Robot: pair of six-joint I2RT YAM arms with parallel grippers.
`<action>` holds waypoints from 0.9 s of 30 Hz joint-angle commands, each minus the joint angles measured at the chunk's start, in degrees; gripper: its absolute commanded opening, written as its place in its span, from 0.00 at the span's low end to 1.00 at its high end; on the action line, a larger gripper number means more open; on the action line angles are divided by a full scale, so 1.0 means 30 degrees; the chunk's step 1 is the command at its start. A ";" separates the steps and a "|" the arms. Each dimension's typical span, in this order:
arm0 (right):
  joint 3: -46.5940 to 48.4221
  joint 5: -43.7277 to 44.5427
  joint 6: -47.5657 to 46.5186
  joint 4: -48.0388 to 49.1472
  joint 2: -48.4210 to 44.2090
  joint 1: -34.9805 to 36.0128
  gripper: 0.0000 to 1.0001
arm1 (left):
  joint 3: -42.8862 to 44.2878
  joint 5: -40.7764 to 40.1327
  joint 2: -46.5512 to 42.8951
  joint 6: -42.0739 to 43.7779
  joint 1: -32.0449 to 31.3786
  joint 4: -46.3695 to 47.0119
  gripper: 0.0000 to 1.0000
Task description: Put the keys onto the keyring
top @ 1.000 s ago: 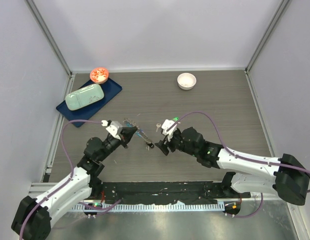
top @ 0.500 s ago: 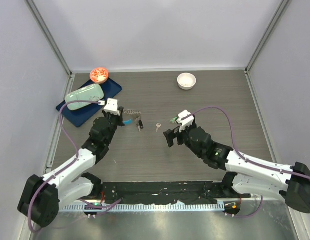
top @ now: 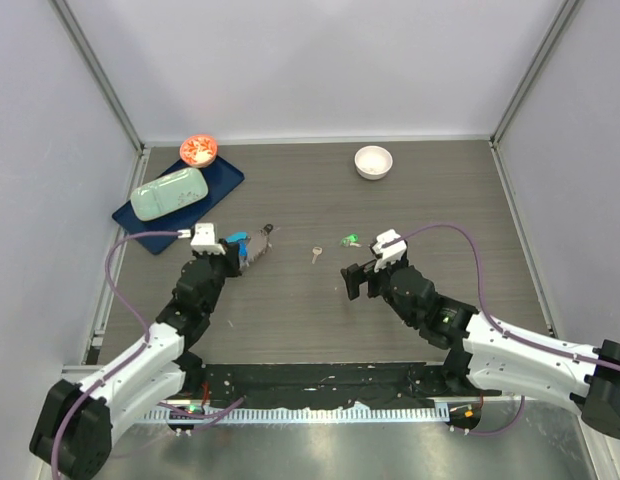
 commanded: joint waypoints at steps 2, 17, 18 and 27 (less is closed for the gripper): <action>-0.0039 0.0236 0.1372 0.0185 -0.0175 -0.0080 0.99 | -0.0848 -0.0942 -0.2874 -0.3977 0.0052 -0.3993 0.21; 0.2183 0.0441 0.4068 -0.2769 0.2255 -0.0226 1.00 | 0.5884 -0.0161 0.1246 -0.8757 0.0780 -1.1791 1.00; 0.2419 0.0005 0.4097 -0.2861 0.2575 -0.0313 1.00 | 0.6440 0.0603 0.2385 -0.8988 0.1249 -1.1911 1.00; 0.4355 -0.4423 0.6730 -0.4002 0.2729 -0.6812 1.00 | 0.9432 0.6065 0.2165 -1.0692 0.6758 -1.3137 1.00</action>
